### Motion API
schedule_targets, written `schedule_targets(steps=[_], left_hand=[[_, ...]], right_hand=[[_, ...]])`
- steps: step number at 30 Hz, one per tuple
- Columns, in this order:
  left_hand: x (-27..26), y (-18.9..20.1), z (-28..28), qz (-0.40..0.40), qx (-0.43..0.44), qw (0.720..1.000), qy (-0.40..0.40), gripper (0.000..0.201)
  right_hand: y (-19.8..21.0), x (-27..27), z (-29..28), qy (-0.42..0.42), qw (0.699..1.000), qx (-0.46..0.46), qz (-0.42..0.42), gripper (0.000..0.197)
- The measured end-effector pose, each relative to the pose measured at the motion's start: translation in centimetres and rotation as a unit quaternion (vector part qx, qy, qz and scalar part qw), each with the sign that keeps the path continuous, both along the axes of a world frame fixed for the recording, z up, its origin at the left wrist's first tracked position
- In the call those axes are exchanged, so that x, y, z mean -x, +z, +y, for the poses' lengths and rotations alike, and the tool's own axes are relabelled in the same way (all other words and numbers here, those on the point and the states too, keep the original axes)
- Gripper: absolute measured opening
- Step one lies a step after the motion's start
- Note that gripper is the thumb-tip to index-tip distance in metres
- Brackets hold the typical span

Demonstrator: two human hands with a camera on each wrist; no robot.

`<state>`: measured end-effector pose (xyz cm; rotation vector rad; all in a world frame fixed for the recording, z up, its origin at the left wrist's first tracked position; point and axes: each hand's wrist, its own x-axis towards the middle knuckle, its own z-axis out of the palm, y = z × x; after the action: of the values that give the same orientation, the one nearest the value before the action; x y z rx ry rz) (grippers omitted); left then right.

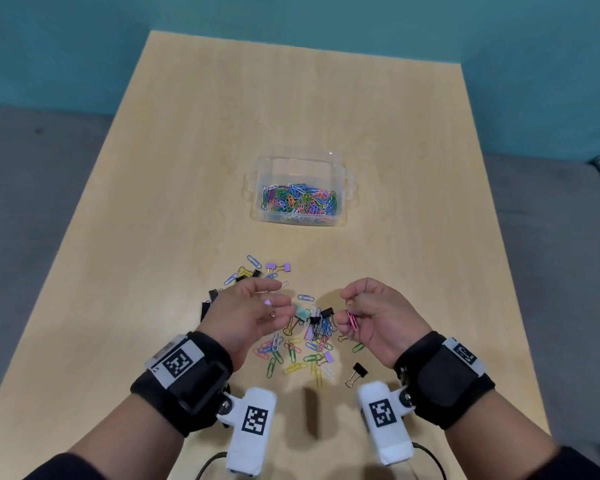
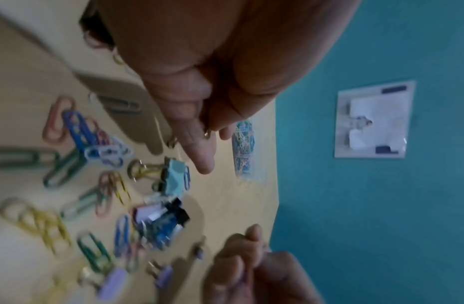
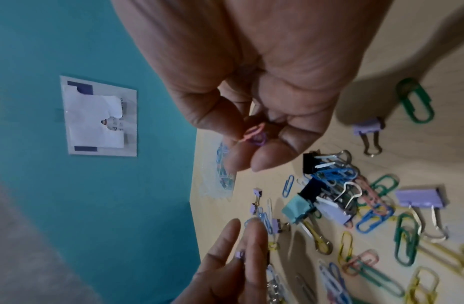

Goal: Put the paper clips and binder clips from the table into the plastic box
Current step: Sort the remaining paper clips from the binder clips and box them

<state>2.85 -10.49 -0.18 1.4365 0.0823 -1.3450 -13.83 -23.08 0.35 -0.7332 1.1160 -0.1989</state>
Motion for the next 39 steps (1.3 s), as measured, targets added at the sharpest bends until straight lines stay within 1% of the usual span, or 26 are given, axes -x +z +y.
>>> schedule_targets(steps=[2,3,4,5,6,7,8,9,10,12,13,14,15,17,19,21,23,26,27,29,31,33,35,37,38,39], left_hand=[[-0.3,-0.3,0.0,-0.088,-0.052,0.994,-0.03,0.03],[-0.4,-0.5,0.0,-0.14,-0.078,0.985,-0.059,0.031],[-0.6,-0.8,0.2,-0.202,-0.106,0.968,-0.105,0.031],[-0.9,-1.0,0.4,-0.288,-0.14,0.931,-0.174,0.03],[-1.2,-1.0,0.6,-0.386,-0.173,0.87,-0.255,0.03],[-1.3,-1.1,0.8,-0.476,-0.196,0.796,-0.318,0.028],[-1.2,-1.1,0.9,-0.542,-0.201,0.737,-0.35,0.023],[-0.9,-0.9,0.8,-0.573,-0.194,0.707,-0.365,0.016],[-0.4,-0.7,0.8,-0.583,-0.18,0.694,-0.382,0.01],[0.9,-0.9,0.7,-0.57,-0.153,0.689,-0.421,0.01],[1.5,-1.3,0.7,-0.558,-0.144,0.689,-0.439,0.014],[2.0,-1.8,0.8,-0.556,-0.137,0.681,-0.456,0.02],[2.6,-2.2,0.8,-0.565,-0.132,0.663,-0.472,0.024],[3.7,-2.8,1.0,-0.601,-0.121,0.615,-0.496,0.03],[4.5,-3.1,1.6,-0.624,-0.1,0.586,-0.507,0.035],[5.0,-3.4,2.2,-0.633,-0.08,0.566,-0.522,0.041],[5.1,-3.7,2.7,-0.648,-0.067,0.549,-0.524,0.043],[5.5,-3.9,3.3,-0.665,-0.04,0.537,-0.518,0.041],[5.8,-3.9,3.5,-0.671,-0.032,0.528,-0.519,0.042],[6.7,-3.7,4.0,-0.688,-0.023,0.506,-0.519,0.048],[7.2,-3.4,4.3,-0.699,-0.02,0.492,-0.519,0.053],[7.6,-3.6,4.5,-0.704,-0.02,0.484,-0.519,0.05],[7.6,-4.4,4.7,-0.696,-0.028,0.494,-0.521,0.054],[7.6,-5.2,5.1,-0.683,-0.036,0.505,-0.526,0.058],[7.5,-5.5,5.2,-0.682,-0.037,0.505,-0.528,0.056],[7.4,-5.6,5.3,-0.683,-0.035,0.507,-0.525,0.054]], right_hand=[[-0.1,0.1,-0.1,0.022,0.999,0.03,0.035,0.028],[-0.1,0.2,-0.1,0.034,0.997,0.044,0.051,0.028],[-0.2,0.3,-0.1,0.044,0.995,0.056,0.065,0.028],[-0.3,0.4,-0.1,0.052,0.994,0.065,0.076,0.028],[-0.4,0.6,-0.1,0.058,0.992,0.072,0.084,0.028],[-0.5,0.7,-0.1,0.059,0.991,0.077,0.089,0.027],[-0.5,0.8,-0.1,0.058,0.991,0.082,0.093,0.027],[-0.7,1.0,-0.1,0.056,0.99,0.086,0.095,0.026],[-0.8,1.1,-0.1,0.055,0.989,0.09,0.1,0.026],[-1.0,1.3,-0.1,0.059,0.987,0.098,0.115,0.026],[-1.1,1.3,0.0,0.063,0.986,0.099,0.122,0.026],[-1.1,1.5,0.0,0.069,0.984,0.1,0.129,0.026],[-1.2,1.6,0.1,0.075,0.983,0.1,0.135,0.026],[-1.2,1.9,0.4,0.093,0.98,0.101,0.147,0.026],[-1.2,2.2,0.7,0.109,0.976,0.107,0.153,0.025],[-1.4,2.7,1.0,0.119,0.975,0.111,0.154,0.025],[-1.6,3.3,1.4,0.127,0.973,0.115,0.154,0.027],[-1.9,4.0,1.9,0.137,0.973,0.109,0.152,0.03],[-1.9,4.2,2.1,0.137,0.973,0.103,0.152,0.031],[-1.7,4.5,2.6,0.136,0.975,0.095,0.146,0.027],[-1.5,4.6,3.3,0.142,0.976,0.089,0.137,0.019],[-1.5,4.9,4.1,0.163,0.971,0.098,0.143,0.025],[-1.8,5.1,5.0,0.194,0.958,0.136,0.164,0.021],[-2.1,5.2,5.9,0.249,0.925,0.218,0.185,0.017],[-2.3,5.3,6.4,0.289,0.895,0.279,0.196,0.018],[-2.4,5.3,6.8,0.338,0.846,0.349,0.219,0.019]])
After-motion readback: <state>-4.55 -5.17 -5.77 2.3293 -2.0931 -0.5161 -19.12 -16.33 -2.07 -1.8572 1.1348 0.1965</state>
